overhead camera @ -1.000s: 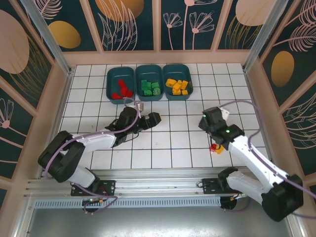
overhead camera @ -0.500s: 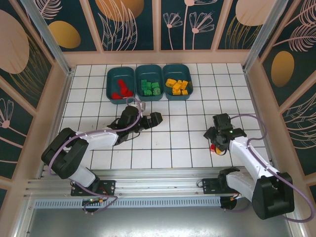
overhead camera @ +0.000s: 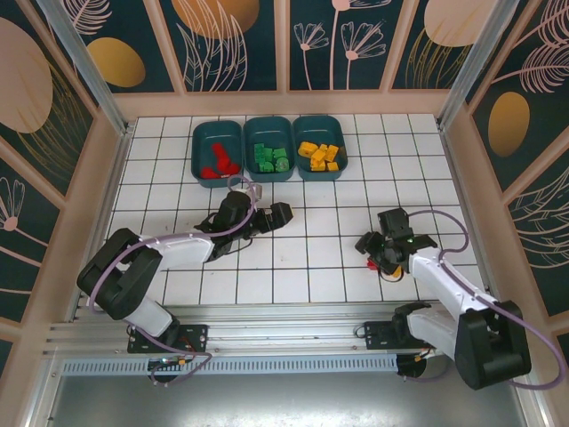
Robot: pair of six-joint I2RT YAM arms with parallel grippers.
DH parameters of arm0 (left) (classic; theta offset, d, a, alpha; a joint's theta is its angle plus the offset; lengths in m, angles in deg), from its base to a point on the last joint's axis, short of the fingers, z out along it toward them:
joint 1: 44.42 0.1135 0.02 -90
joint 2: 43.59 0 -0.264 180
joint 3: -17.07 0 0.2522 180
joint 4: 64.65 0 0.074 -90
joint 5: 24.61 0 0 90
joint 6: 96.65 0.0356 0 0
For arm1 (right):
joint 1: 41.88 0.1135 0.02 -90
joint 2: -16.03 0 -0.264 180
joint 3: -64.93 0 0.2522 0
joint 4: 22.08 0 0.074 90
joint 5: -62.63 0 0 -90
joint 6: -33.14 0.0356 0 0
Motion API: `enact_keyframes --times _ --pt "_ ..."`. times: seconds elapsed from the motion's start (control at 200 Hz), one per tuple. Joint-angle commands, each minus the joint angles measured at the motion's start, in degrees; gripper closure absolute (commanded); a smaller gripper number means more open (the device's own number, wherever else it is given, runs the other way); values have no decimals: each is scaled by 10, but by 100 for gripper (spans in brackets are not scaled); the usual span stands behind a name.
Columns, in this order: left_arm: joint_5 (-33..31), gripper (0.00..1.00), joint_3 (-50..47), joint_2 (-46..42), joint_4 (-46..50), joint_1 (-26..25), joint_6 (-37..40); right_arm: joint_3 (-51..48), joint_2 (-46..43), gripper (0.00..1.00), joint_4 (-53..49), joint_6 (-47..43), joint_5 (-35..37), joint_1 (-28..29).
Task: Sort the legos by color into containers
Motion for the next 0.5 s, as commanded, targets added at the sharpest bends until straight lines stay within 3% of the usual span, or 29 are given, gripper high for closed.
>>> enact_keyframes --times 0.0,0.19,0.495 --pt "-8 1 10 5 -5 -1 6 18 17 36 21 -12 -8 21" --pt "-11 1 15 8 -2 -1 8 33 -10 35 10 -35 -1 23" --pt "-4 2 24 13 5 -1 13 24 22 34 -31 -56 45 25"
